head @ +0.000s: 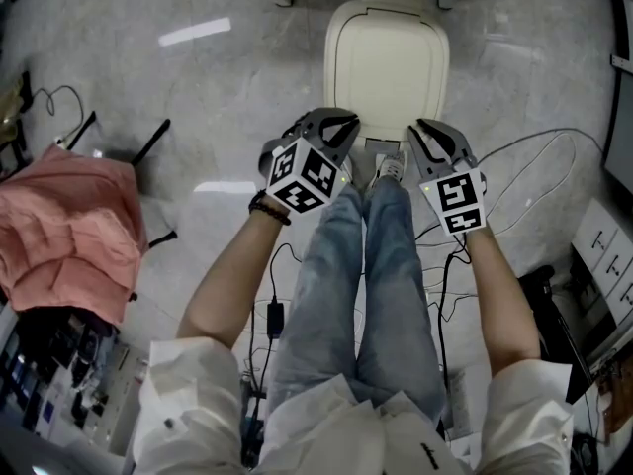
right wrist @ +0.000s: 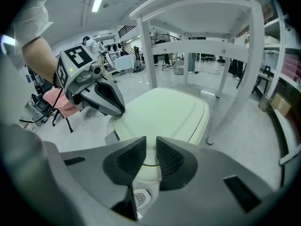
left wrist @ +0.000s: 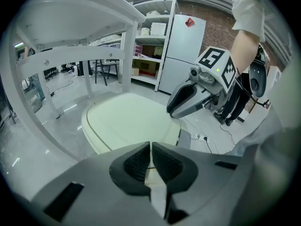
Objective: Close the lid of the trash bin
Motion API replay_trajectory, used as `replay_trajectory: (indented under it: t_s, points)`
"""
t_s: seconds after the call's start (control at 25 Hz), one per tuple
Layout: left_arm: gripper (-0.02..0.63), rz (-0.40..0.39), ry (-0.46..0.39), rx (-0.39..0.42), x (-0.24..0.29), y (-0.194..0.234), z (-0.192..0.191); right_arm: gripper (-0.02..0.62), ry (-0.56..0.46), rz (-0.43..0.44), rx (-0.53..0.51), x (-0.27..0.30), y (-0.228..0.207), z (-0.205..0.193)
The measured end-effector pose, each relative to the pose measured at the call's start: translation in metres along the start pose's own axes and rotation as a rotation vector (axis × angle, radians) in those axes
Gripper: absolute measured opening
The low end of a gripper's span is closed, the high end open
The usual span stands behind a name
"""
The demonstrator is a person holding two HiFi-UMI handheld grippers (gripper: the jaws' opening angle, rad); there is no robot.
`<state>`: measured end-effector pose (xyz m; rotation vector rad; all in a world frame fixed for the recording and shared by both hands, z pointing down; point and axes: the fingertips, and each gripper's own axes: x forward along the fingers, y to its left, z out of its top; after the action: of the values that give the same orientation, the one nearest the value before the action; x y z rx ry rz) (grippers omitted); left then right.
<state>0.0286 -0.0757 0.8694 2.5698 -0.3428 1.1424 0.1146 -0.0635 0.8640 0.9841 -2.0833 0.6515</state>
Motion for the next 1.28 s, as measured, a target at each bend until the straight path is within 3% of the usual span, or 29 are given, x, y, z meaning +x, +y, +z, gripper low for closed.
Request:
replay_trajectory:
  t_s: [0.76, 0.88, 1.28]
  points:
    - [0.032, 0.010, -0.002, 0.001, 0.002, 0.000, -0.002, 0.057, -0.002, -0.011, 0.026, 0.003, -0.001, -0.002]
    - [0.031, 0.037, -0.037, 0.002, -0.002, 0.002, 0.006, 0.020, -0.031, -0.029, 0.048, -0.001, -0.001, 0.006]
    - [0.025, 0.169, -0.206, -0.037, -0.049, 0.016, 0.070, 0.018, -0.216, -0.093, 0.207, -0.047, -0.004, 0.070]
